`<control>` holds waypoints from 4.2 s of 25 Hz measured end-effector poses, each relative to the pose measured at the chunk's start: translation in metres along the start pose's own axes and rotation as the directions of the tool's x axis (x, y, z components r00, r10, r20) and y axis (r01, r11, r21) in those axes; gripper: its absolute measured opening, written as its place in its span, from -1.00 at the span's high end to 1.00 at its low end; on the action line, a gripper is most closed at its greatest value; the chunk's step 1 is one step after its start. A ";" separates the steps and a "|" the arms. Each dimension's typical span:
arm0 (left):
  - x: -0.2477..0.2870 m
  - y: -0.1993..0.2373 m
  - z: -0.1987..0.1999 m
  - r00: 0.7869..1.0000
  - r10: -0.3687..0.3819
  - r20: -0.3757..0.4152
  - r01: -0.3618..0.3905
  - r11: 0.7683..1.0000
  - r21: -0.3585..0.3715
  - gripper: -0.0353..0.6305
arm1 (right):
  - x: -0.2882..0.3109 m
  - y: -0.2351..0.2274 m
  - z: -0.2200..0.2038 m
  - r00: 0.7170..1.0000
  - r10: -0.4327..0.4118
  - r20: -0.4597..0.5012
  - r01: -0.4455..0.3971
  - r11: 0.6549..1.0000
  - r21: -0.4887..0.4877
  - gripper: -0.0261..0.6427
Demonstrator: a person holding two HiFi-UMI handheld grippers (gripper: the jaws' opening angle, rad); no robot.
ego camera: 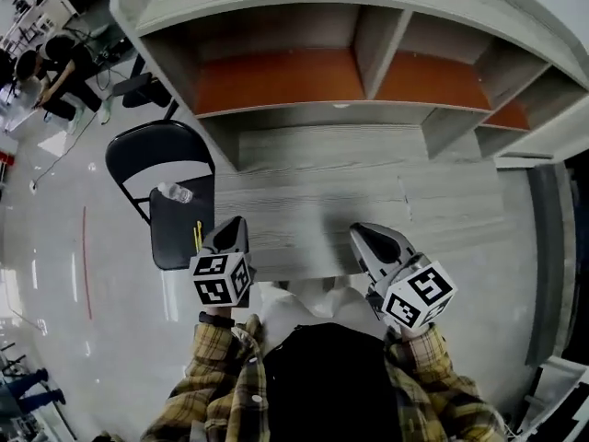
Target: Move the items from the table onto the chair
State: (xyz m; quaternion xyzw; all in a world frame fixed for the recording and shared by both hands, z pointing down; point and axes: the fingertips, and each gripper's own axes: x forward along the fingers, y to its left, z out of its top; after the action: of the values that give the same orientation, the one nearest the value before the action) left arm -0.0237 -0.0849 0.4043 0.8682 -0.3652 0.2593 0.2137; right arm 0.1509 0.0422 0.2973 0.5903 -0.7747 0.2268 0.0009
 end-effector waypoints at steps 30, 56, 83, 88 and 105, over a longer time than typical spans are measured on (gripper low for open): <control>0.032 -0.225 -0.016 0.994 -0.103 -0.030 0.101 0.994 -0.042 0.88 | -0.039 -0.304 -0.184 0.837 -0.282 -0.469 0.291 0.955 -0.056 0.57; -0.004 -0.199 -0.025 1.000 -0.026 0.014 0.027 0.997 -0.074 0.88 | -0.038 -0.288 -0.170 0.845 -0.320 -0.429 0.315 0.945 -0.086 0.73; -0.174 0.086 -0.091 0.979 0.189 0.080 -0.161 0.949 -0.271 0.88 | 0.158 0.154 -0.166 0.880 0.232 -0.415 -0.251 0.968 0.008 0.73; -0.191 0.173 -0.113 0.983 0.171 0.059 -0.148 0.947 -0.286 0.88 | 0.237 0.247 -0.200 0.854 0.273 -0.442 -0.286 0.957 0.039 0.73; -0.151 0.342 -0.246 0.982 0.180 -0.047 -0.183 0.882 -0.434 0.88 | 0.471 0.298 -0.421 0.809 0.173 -0.562 -0.167 0.984 0.063 0.73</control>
State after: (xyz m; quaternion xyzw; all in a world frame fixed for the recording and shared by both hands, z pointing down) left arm -0.4416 -0.0878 0.5652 0.7595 -0.4930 0.1921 0.3784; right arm -0.3771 -0.1799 0.6972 0.4247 -0.7882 0.3944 0.2069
